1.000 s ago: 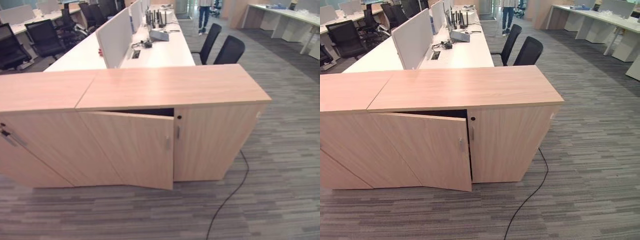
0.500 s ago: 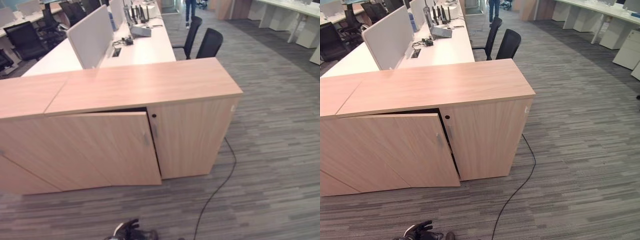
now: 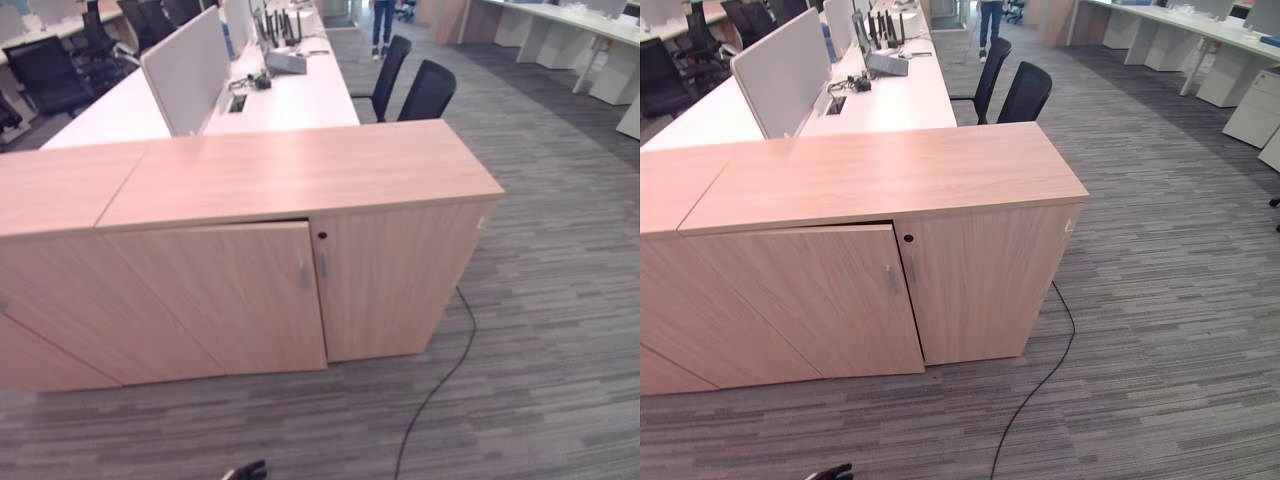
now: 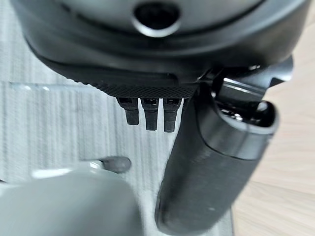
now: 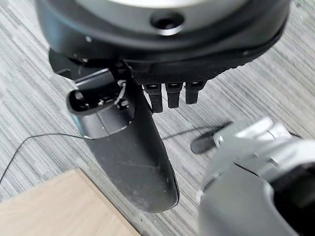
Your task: Put the empty folder in the office cabinet
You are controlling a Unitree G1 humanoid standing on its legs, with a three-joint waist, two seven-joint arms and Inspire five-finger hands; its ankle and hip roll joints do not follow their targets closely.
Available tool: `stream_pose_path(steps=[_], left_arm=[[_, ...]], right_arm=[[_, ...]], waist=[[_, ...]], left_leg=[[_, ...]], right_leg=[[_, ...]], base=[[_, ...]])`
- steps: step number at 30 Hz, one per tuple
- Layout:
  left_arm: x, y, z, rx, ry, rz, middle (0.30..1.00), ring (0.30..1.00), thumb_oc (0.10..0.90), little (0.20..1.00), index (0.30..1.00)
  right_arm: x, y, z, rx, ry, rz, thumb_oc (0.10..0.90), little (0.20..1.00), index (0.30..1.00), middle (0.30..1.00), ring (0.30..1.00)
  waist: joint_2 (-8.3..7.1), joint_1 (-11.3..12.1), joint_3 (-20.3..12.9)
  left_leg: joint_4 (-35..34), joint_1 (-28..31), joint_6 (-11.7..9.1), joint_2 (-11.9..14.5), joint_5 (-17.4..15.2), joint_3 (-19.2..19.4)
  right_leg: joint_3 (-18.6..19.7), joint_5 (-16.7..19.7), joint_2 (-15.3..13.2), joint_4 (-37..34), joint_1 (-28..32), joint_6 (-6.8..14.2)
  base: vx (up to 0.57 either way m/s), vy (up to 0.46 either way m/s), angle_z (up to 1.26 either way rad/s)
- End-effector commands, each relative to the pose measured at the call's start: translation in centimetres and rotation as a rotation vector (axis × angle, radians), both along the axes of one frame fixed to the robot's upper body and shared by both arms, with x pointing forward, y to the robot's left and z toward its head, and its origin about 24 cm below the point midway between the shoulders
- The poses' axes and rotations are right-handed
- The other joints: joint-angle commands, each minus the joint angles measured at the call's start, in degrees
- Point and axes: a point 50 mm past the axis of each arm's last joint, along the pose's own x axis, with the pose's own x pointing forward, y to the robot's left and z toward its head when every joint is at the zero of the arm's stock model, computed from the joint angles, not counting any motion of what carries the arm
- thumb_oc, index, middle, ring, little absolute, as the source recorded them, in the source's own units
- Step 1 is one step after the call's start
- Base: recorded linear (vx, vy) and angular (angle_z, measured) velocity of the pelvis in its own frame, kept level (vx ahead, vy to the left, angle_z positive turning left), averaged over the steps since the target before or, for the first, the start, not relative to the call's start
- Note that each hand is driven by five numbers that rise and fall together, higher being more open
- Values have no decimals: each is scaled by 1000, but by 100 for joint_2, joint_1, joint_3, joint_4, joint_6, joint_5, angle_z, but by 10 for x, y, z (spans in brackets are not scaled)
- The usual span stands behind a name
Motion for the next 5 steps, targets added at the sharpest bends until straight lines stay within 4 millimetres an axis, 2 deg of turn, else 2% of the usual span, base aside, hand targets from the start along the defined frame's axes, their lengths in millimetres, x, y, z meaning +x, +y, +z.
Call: stream_pose_path(steps=[1, 3, 5], left_arm=[[12, -13, 0, -30, -27, -94, 900, 900, 800, 900, 900], [17, -17, 0, -28, -29, -183, 900, 900, 800, 900, 900], [20, -13, 2, -19, -37, -180, 900, 900, 800, 900, 900]], right_arm=[[2, 6, -1, -26, 50, 295, 800, 900, 900, 900, 900], [7, 11, -2, -44, 74, 526, 800, 900, 900, 900, 900], [14, 13, -1, -60, 74, 654, 800, 900, 900, 900, 900]], waist=[[-232, 1, -280], [-253, 28, -266], [-269, 61, -252]], left_leg=[[-26, -92, -103, -93, -609, -54], [-26, -92, -93, -89, -610, -64], [-26, -117, -87, -94, -603, -83]], right_leg=[[55, -585, -319, -4, 87, 713], [43, -587, -336, -4, 100, 721], [23, -578, -347, -4, 82, 728]], base=[[3, 25, 9], [-3, 18, 0], [-15, 9, -4]])
